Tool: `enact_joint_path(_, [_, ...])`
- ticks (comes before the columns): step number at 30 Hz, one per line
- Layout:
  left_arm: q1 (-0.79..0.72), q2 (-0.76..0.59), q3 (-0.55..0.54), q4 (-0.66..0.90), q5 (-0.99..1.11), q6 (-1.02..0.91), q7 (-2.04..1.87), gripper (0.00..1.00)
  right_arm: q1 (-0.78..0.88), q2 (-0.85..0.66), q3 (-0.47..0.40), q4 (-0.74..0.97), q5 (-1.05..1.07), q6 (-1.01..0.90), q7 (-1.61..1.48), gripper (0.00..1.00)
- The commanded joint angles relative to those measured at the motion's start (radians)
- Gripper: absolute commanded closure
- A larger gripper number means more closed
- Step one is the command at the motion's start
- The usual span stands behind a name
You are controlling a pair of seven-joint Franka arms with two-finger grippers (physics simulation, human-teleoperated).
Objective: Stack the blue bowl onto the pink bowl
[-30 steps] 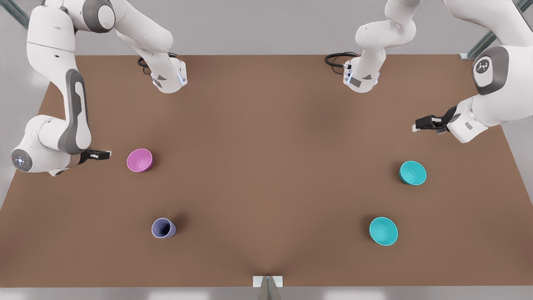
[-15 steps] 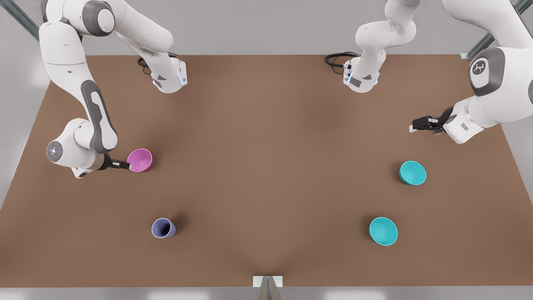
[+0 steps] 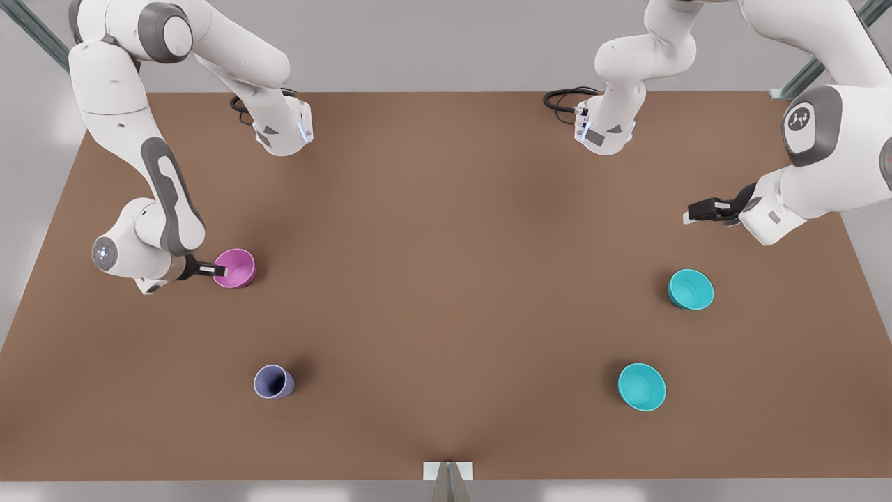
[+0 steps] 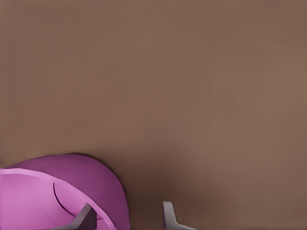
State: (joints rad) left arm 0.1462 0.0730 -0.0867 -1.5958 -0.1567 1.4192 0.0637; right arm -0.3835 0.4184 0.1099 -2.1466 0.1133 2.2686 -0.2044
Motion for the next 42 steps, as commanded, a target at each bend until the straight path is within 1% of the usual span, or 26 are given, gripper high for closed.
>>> enact_joint_path(1, [0.004, -0.001, -0.001, 0.000, 0.000, 0.000, -0.008, 0.00, 0.000, 0.005, -0.001, 0.010, -0.017, -0.037, -0.035, 0.79])
enact_joint_path(7, [0.016, -0.001, 0.001, 0.000, 0.002, 0.000, -0.008, 0.00, 0.000, 0.010, 0.021, 0.068, -0.001, -0.126, -0.066, 0.79])
enact_joint_path(9, [0.019, 0.005, 0.001, 0.000, 0.000, 0.000, -0.008, 0.00, 0.009, -0.029, 0.088, 0.074, 0.095, -0.192, -0.064, 0.79])
enact_joint_path(10, [0.019, 0.005, 0.001, 0.000, 0.002, 0.000, -0.008, 0.00, 0.066, -0.056, 0.100, 0.071, 0.173, -0.208, -0.055, 0.79])
enact_joint_path(11, [0.019, 0.005, 0.001, 0.000, 0.002, 0.000, -0.008, 0.00, 0.165, -0.076, 0.100, 0.070, 0.253, -0.210, 0.017, 0.79])
enact_joint_path(13, [0.019, 0.011, 0.001, 0.000, 0.002, 0.000, -0.008, 0.00, 0.343, -0.073, 0.099, 0.103, 0.365, -0.178, 0.163, 0.79])
enact_joint_path(14, [0.021, 0.013, 0.001, 0.000, 0.002, 0.003, -0.008, 0.00, 0.468, -0.044, 0.099, 0.162, 0.365, -0.123, 0.316, 0.79])
enact_joint_path(15, [0.021, 0.019, 0.001, 0.000, 0.002, 0.004, -0.008, 0.00, 0.555, -0.015, 0.099, 0.215, 0.365, -0.090, 0.440, 0.79])
enact_joint_path(16, [0.035, 0.027, 0.001, 0.000, 0.002, 0.009, -0.008, 0.00, 0.679, 0.049, 0.099, 0.327, 0.364, -0.061, 0.632, 0.79])
enact_joint_path(17, [0.042, 0.034, 0.001, 0.002, 0.002, 0.009, -0.005, 0.00, 0.756, 0.120, 0.097, 0.438, 0.362, -0.044, 0.767, 0.79])
enact_joint_path(19, [0.049, 0.041, 0.002, 0.002, 0.002, 0.023, -0.005, 0.00, 0.882, 0.256, 0.093, 0.582, 0.352, 0.069, 0.939, 0.79])
enact_joint_path(21, [0.069, 0.070, 0.002, 0.004, 0.002, 0.052, -0.005, 0.00, 0.989, 0.402, 0.047, 0.732, 0.292, 0.149, 1.049, 0.79])
enact_joint_path(24, [0.113, 0.132, 0.002, 0.004, 0.003, 0.144, 0.001, 0.00, 1.014, 0.508, 0.021, 0.835, 0.275, 0.173, 1.060, 0.79])
enact_joint_path(27, [0.256, 0.243, 0.002, 0.008, 0.005, 0.247, 0.182, 0.00, 1.012, 0.530, 0.005, 0.852, 0.252, 0.175, 1.060, 0.79])
enact_joint_path(28, [0.277, 0.277, 0.004, 0.010, 0.005, 0.279, 0.185, 0.00, 1.011, 0.539, 0.005, 0.864, 0.252, 0.175, 1.059, 0.79])
enact_joint_path(29, [0.294, 0.332, 0.004, 0.051, 0.005, 0.291, 0.232, 0.00, 1.011, 0.549, 0.005, 0.872, 0.252, 0.175, 1.059, 0.78])
enact_joint_path(30, [0.323, 0.424, 0.004, 0.128, 0.002, 0.293, 0.311, 0.00, 1.011, 0.551, 0.005, 0.875, 0.253, 0.175, 1.062, 0.00])
enact_joint_path(32, [0.325, 0.553, 0.004, 0.267, 0.000, 0.306, 0.317, 0.00, 1.009, 0.548, 0.007, 0.884, 0.256, 0.172, 1.062, 0.00])
enact_joint_path(34, [0.319, 0.611, 0.002, 0.275, -0.001, 0.395, 0.317, 0.00, 1.003, 0.520, 0.008, 0.886, 0.262, 0.147, 1.060, 0.00])
enact_joint_path(35, [0.325, 0.633, 0.004, 0.273, -0.003, 0.395, 0.343, 0.00, 0.980, 0.491, 0.008, 0.886, 0.259, 0.082, 1.060, 0.00])
enact_joint_path(37, [0.340, 0.662, 0.004, 0.267, -0.003, 0.397, 0.407, 0.00, 0.882, 0.387, 0.007, 0.889, 0.250, -0.242, 1.011, 0.00])
enact_joint_path(38, [0.342, 0.691, 0.002, 0.258, 0.000, 0.395, 0.410, 0.00, 0.810, 0.347, 0.007, 0.903, 0.174, -0.440, 0.916, 0.00])
enact_joint_path(39, [0.340, 0.728, 0.002, 0.257, 0.002, 0.395, 0.410, 0.00, 0.741, 0.313, 0.008, 0.901, 0.013, -0.599, 0.739, 0.00])
enact_joint_path(40, [0.334, 0.743, 0.002, 0.257, 0.002, 0.399, 0.410, 0.00, 0.678, 0.296, 0.007, 0.892, -0.067, -0.644, 0.593, 0.00])
enact_joint_path(41, [0.351, 0.755, -0.002, 0.234, 0.005, 0.399, 0.426, 0.00, 0.571, 0.278, 0.007, 0.884, -0.170, -0.647, 0.295, 0.00])
enact_joint_path(42, [0.369, 0.754, -0.002, 0.218, 0.003, 0.399, 0.481, 0.00, 0.465, 0.237, 0.007, 0.884, -0.196, -0.661, 0.070, 0.00])
